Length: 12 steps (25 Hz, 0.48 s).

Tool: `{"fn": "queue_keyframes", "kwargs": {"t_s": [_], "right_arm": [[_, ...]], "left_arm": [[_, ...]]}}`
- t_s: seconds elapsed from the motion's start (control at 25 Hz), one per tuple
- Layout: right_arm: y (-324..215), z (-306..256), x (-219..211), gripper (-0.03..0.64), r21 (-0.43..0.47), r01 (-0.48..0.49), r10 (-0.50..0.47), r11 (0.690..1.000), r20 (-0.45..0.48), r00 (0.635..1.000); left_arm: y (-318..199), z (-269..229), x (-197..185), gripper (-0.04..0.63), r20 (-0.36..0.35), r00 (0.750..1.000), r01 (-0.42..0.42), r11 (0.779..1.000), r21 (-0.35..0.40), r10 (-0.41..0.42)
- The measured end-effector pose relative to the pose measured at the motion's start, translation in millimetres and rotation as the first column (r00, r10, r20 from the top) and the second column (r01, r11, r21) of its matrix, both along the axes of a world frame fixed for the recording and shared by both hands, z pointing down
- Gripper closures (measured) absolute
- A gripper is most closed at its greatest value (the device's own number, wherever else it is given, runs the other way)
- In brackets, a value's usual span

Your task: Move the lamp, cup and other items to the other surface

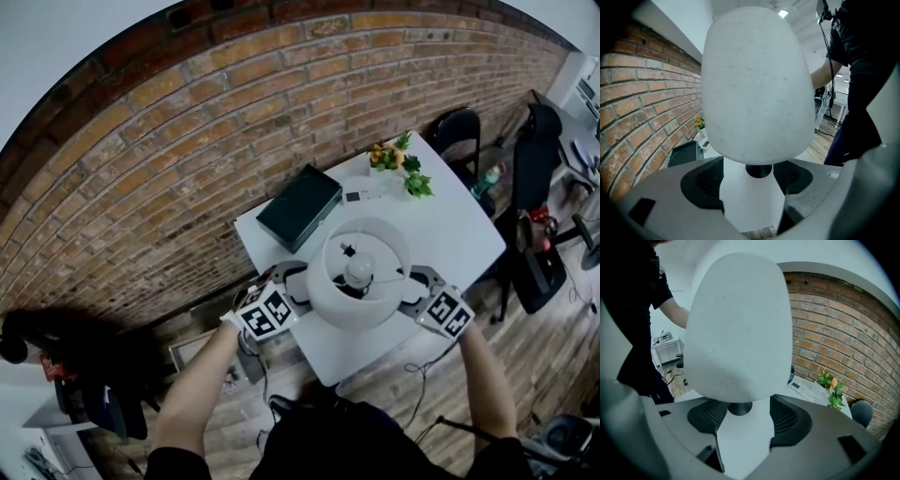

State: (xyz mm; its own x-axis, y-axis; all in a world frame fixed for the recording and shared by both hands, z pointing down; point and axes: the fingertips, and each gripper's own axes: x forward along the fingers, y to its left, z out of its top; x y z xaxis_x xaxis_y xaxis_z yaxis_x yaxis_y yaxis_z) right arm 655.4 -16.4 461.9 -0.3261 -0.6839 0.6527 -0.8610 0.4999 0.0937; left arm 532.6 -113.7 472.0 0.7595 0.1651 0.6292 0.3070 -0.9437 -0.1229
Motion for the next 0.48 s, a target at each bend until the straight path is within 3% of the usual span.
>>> {"fn": "queue_keyframes", "kwargs": {"t_s": [0.24, 0.48], "right_arm": [[29, 2, -19, 0.334, -0.015, -0.106, 0.105, 0.994, -0.024, 0.994], [64, 9, -88, 0.344, -0.066, -0.123, 0.121, 0.990, -0.032, 0.992]], "left_arm": [[5, 4, -53, 0.268, 0.010, 0.996, 0.084, 0.996, -0.024, -0.084], [21, 6, -140, 0.268, 0.005, 0.983, 0.184, 0.980, -0.072, -0.185]]}}
